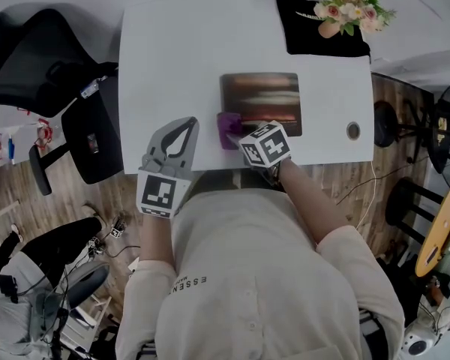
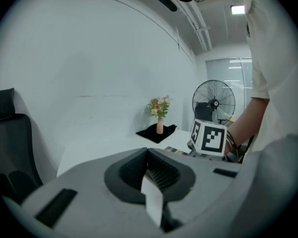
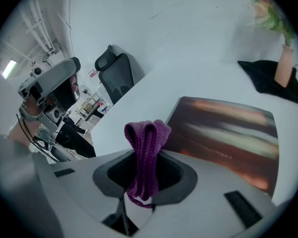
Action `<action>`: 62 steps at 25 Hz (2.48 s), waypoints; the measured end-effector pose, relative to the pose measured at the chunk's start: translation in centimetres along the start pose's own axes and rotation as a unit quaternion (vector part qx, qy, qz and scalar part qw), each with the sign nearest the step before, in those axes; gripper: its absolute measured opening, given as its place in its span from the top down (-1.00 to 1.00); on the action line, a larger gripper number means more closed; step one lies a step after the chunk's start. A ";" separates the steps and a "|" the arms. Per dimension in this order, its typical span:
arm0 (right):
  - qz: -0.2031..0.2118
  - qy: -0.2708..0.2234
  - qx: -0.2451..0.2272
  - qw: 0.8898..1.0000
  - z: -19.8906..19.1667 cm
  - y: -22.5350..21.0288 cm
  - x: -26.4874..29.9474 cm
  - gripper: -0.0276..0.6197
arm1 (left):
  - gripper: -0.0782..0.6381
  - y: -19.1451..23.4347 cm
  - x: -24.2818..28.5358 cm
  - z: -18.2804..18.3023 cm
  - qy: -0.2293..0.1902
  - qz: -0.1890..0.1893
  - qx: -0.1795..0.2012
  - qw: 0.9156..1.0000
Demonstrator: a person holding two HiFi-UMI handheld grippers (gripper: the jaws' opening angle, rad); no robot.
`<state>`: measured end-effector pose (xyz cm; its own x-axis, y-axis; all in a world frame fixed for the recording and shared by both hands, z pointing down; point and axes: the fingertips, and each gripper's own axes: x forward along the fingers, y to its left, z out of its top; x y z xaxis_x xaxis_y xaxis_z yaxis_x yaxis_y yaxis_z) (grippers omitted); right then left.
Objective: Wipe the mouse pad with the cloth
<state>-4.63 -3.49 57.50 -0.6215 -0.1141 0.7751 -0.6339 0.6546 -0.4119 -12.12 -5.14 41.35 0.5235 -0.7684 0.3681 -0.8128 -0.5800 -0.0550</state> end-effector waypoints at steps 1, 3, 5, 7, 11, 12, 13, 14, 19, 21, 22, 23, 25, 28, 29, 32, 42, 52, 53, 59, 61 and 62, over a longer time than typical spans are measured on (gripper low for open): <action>-0.007 0.003 -0.003 1.000 -0.1 -0.3 0.2 0.59 | 0.78 0.1 0.0 -0.1 -0.001 0.000 0.001 1.000; -0.019 0.007 -0.014 1.000 -0.3 -1.1 0.5 0.59 | 0.78 0.2 0.1 -0.2 -0.003 -0.002 0.005 1.000; -0.019 0.006 -0.013 1.000 -0.5 -1.6 0.6 0.59 | 0.78 0.2 0.2 -0.2 -0.001 -0.001 -0.001 1.000; -0.015 0.005 -0.004 1.000 -0.6 -1.8 0.4 0.58 | 0.78 0.0 0.4 -0.1 0.001 0.000 -0.009 1.000; -0.014 0.004 0.004 1.000 -1.0 -2.7 -0.2 0.58 | 0.78 -0.4 1.3 0.1 0.000 -0.006 -0.006 1.000; -0.014 0.003 0.007 1.000 -1.1 -3.0 -0.4 0.58 | 0.78 -0.6 1.6 0.1 0.001 -0.008 -0.005 1.000; -0.014 0.001 0.010 1.000 -1.2 -3.4 -0.6 0.58 | 0.78 -0.8 1.9 0.2 0.002 -0.009 -0.007 1.000; -0.014 0.000 0.013 1.000 -1.3 -3.7 -0.9 0.58 | 0.78 -1.0 2.2 0.2 0.003 -0.011 -0.009 1.000; -0.020 -0.001 0.024 1.000 -2.2 -5.5 -2.3 0.58 | 0.78 -2.2 3.6 0.7 -0.005 -0.025 -0.010 1.000; -0.023 -0.001 0.028 0.999 -2.5 -6.3 -2.9 0.58 | 0.78 -2.8 4.2 1.0 -0.004 -0.027 -0.012 1.000; -0.025 -0.001 0.030 0.999 -2.7 -6.6 -3.2 0.58 | 0.78 -3.0 4.4 1.2 -0.003 -0.029 -0.012 1.000; -0.026 -0.001 0.032 0.999 -2.9 -6.9 -3.5 0.58 | 0.78 -3.3 4.7 1.3 -0.004 -0.031 -0.008 0.999; -0.029 -0.002 0.037 0.999 -3.3 -7.6 -4.1 0.58 | 0.78 -3.6 5.2 1.6 -0.006 -0.033 -0.002 0.999; -0.033 -0.004 0.045 0.998 -3.8 -8.8 -4.9 0.58 | 0.78 -4.1 6.1 1.9 -0.007 -0.036 -0.004 0.999; -0.034 -0.005 0.047 0.998 -3.9 -9.2 -5.2 0.58 | 0.78 -4.3 6.4 1.9 -0.007 -0.037 -0.004 0.999; -0.036 -0.007 0.054 0.998 -4.4 -10.3 -6.0 0.58 | 0.78 -5.0 7.3 2.2 -0.007 -0.041 -0.002 0.999; -0.050 -0.012 0.075 0.996 -6.5 -13.6 -8.8 0.58 | 0.78 -7.2 9.7 2.9 -0.007 -0.053 0.005 0.999; -0.084 -0.015 0.100 0.991 -8.9 -17.3 -12.0 0.58 | 0.78 -8.8 10.9 3.6 -0.009 -0.057 0.012 0.998; -0.088 -0.013 0.100 0.991 -9.0 -17.7 -12.3 0.58 | 0.78 -8.9 11.0 3.6 -0.009 -0.056 0.014 0.998; -0.123 -0.001 0.101 0.987 -10.0 -19.4 -14.2 0.58 | 0.78 -9.9 11.2 4.1 -0.011 -0.056 0.024 0.998; -0.127 -0.011 0.101 0.987 -9.6 -19.4 -14.9 0.59 | 0.78 -9.8 11.1 4.4 -0.012 -0.053 0.029 0.998; -0.128 -0.019 0.097 0.987 -9.1 -19.2 -15.2 0.59 | 0.78 -9.7 11.0 4.6 -0.013 -0.051 0.032 0.998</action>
<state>21.19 -7.57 57.96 -0.4438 -0.2872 0.8488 -0.8461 0.4464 -0.2913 2.69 -9.21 41.66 0.6095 -0.7111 0.3506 -0.7377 -0.6706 -0.0777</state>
